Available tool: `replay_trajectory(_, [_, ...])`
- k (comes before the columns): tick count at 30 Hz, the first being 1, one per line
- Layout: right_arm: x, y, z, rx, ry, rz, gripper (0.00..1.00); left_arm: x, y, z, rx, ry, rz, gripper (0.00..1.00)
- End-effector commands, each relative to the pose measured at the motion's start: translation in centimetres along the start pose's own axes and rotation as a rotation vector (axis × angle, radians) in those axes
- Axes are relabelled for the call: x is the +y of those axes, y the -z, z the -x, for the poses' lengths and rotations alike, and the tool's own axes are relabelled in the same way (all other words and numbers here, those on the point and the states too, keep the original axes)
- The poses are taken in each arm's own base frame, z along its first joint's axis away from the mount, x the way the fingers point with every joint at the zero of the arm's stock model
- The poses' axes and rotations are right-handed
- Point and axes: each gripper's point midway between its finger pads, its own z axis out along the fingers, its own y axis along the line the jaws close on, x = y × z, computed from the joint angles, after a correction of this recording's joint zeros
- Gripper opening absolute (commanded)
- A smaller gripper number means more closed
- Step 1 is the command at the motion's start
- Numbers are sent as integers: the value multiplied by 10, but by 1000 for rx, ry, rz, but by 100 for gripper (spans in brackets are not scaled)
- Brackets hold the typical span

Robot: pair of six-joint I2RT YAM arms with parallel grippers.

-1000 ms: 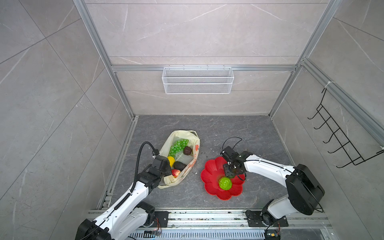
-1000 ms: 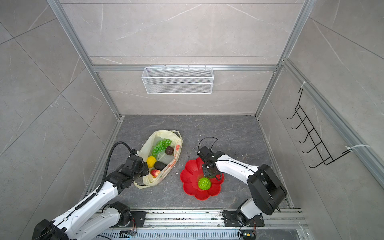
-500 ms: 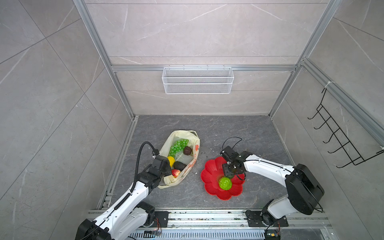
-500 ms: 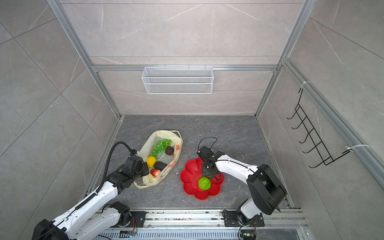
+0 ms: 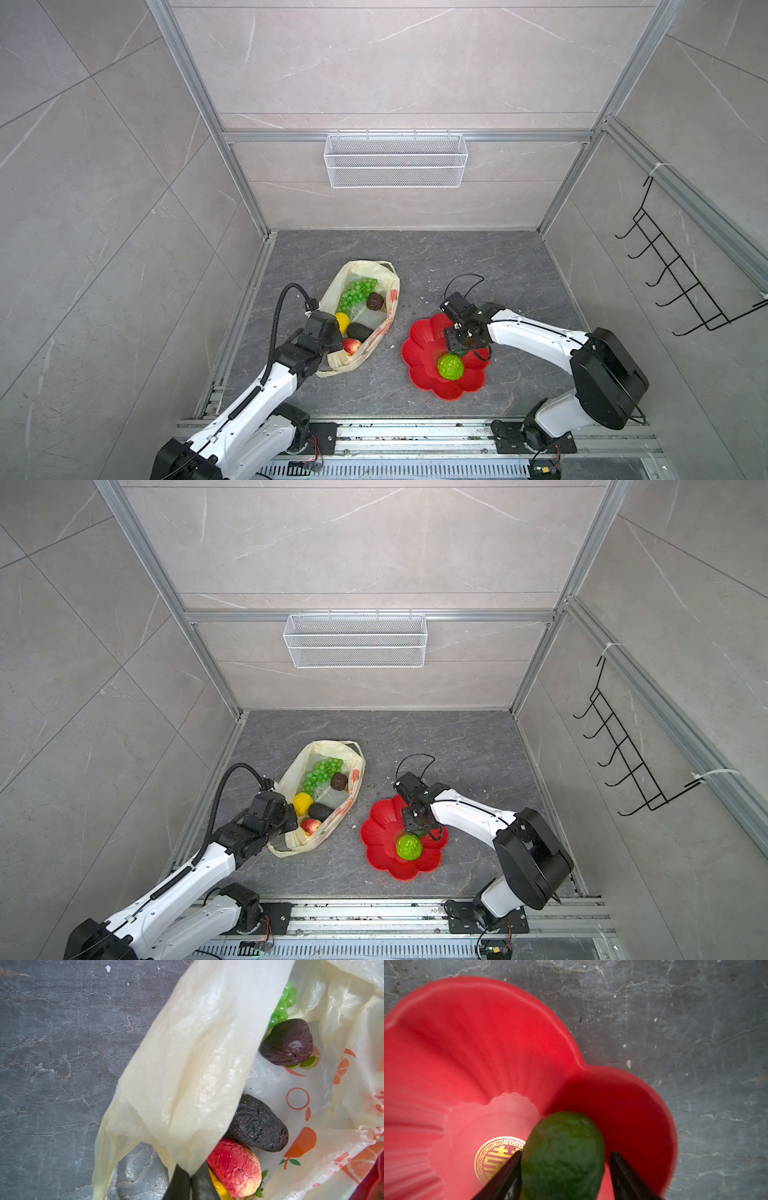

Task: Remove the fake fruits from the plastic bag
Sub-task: 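Lower the dark green fruit onto the red plate and open the right gripper, then move the right gripper back into the bag opening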

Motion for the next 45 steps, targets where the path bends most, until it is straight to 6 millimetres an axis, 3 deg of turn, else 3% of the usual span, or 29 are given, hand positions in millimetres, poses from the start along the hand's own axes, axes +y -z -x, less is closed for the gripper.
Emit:
replay_trajectory(1, [4, 11, 5, -21, 5, 12, 69, -2, 3, 7, -34, -1, -13, 0])
replay_trajectory(11, [2, 31, 17, -89, -19, -23, 72, -1, 3, 7, -31, 2, -9, 0])
replay_trajectory(15, [2, 68, 34, -181, -18, -107, 72, 1, 3, 4, -20, 11, 2, 0])
replay_trajectory(18, [37, 95, 50, -254, 38, -66, 72, 7, 4, -1, 0, 42, 28, 0])
replay_trajectory(21, [85, 106, 64, -298, 92, 38, 72, 15, 7, -7, 16, 72, 59, 0])
replay_trajectory(28, [203, 117, 84, -329, 138, 329, 70, 30, 14, -19, 21, 167, 86, 0])
replay_trajectory(34, [277, 108, 102, -334, 71, 502, 69, 37, 17, -23, 9, 236, 78, 0])
replay_trajectory(38, [307, 86, 104, -297, 185, 513, 68, 42, 17, -21, 16, 240, 91, 0])
replay_trajectory(45, [325, 53, 108, -345, 472, 472, 68, 46, 12, -8, 23, 263, 65, 0])
